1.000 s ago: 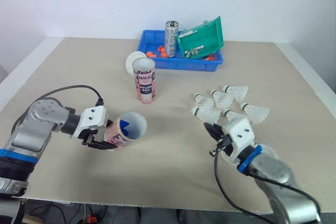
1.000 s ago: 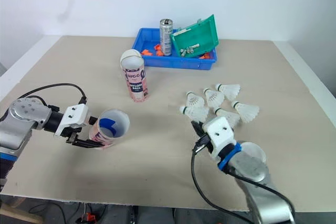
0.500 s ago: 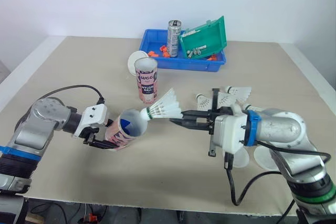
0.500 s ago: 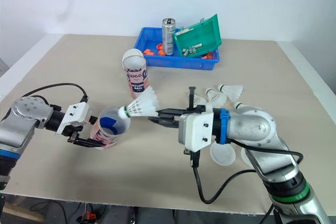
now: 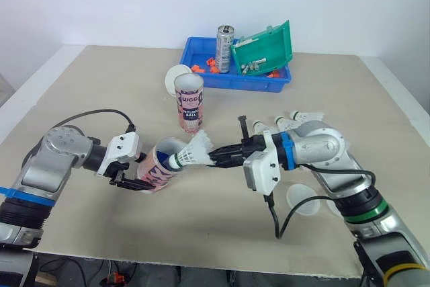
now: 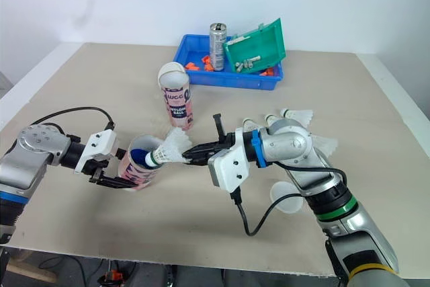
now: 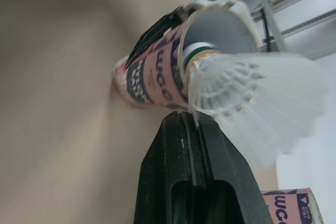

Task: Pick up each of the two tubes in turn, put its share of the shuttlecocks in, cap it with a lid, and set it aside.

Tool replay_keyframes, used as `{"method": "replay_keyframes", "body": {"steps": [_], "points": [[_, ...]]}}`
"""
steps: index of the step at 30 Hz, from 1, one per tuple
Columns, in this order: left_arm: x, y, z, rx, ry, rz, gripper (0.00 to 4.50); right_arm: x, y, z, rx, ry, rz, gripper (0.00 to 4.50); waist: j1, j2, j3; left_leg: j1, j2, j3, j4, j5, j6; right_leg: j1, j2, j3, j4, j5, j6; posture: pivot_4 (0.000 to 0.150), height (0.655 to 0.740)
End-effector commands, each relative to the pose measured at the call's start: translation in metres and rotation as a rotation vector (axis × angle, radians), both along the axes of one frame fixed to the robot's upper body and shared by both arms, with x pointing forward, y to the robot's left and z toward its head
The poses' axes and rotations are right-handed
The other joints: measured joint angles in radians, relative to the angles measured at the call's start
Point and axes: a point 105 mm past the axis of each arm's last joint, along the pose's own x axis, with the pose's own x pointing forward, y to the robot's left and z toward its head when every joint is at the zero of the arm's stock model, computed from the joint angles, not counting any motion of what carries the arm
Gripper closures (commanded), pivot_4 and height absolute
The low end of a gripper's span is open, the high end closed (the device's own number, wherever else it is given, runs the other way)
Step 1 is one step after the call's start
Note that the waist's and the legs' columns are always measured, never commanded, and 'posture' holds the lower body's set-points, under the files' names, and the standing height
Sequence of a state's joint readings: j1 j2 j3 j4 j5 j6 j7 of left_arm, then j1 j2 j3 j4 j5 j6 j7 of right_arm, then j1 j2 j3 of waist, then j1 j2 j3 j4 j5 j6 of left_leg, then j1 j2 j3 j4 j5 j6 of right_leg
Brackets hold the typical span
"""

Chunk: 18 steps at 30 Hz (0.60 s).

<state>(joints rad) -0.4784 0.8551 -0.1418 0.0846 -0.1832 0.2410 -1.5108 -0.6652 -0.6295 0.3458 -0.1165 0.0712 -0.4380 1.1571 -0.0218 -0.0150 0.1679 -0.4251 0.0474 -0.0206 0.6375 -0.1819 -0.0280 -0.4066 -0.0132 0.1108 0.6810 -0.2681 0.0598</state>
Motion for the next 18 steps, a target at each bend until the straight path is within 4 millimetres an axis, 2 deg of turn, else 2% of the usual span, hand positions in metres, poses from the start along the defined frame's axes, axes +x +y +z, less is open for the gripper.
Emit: {"method": "replay_keyframes", "body": {"steps": [1,4,6,9,11,14,16,18], "points": [[-0.008,-0.005,-0.018,0.044,0.053,-0.043,1.58,-0.002,0.003,0.01,-0.011,-0.044,0.039,4.44,0.0,0.0,0.0,0.0,0.0,0.0,0.0,0.0,0.0,0.0,0.0,0.0,0.0,0.0,0.0,0.15,0.7061],[-0.008,-0.006,-0.018,0.045,0.053,-0.044,1.58,-0.003,0.005,0.013,-0.025,-0.024,0.049,3.51,0.0,0.0,0.0,0.001,0.0,0.0,0.0,0.0,0.0,0.0,0.0,0.0,0.001,0.0,-0.001,0.15,0.7061],[-0.007,-0.006,-0.017,0.043,0.051,-0.044,1.58,-0.003,0.005,0.015,-0.042,-0.029,0.05,2.61,0.0,0.0,0.0,0.001,0.0,0.0,0.0,0.0,0.0,0.0,0.0,0.0,0.001,0.001,-0.001,0.15,0.7061],[-0.007,-0.006,-0.018,0.045,0.049,-0.041,1.58,-0.004,0.007,0.041,0.028,-0.035,0.03,1.06,0.0,0.0,0.0,0.001,0.0,0.0,0.0,0.0,0.0,0.0,0.0,0.0,0.001,0.001,-0.001,0.15,0.7061],[-0.007,-0.006,-0.018,0.043,0.049,-0.041,1.58,-0.007,0.006,0.047,0.055,-0.028,0.022,0.19,0.0,0.0,0.0,0.001,0.0,0.0,0.0,0.0,0.0,0.0,0.0,0.0,0.001,0.001,-0.001,0.15,0.7061],[-0.006,-0.006,-0.019,0.041,0.047,-0.04,1.58,-0.009,-0.003,0.054,0.106,0.022,-0.025,0.19,0.001,0.0,0.0,0.0,0.0,0.0,0.0,0.0,0.0,0.0,0.0,0.0,0.001,0.0,-0.001,0.15,0.7061],[-0.006,-0.007,-0.018,0.038,0.045,-0.039,1.58,-0.002,-0.019,0.053,0.152,0.087,-0.129,0.19,0.006,0.0,0.0,0.0,0.0,0.0,0.0,0.0,0.0,0.0,0.0,0.0,0.001,0.0,-0.001,0.15,0.7061],[-0.006,-0.007,-0.018,0.034,0.042,-0.037,1.58,0.008,-0.04,0.048,0.273,0.21,-0.284,0.19,0.007,-0.001,-0.001,0.0,0.0,0.0,0.0,0.0,0.0,0.001,-0.001,-0.001,0.0,-0.001,0.0,0.15,0.7061]]}}
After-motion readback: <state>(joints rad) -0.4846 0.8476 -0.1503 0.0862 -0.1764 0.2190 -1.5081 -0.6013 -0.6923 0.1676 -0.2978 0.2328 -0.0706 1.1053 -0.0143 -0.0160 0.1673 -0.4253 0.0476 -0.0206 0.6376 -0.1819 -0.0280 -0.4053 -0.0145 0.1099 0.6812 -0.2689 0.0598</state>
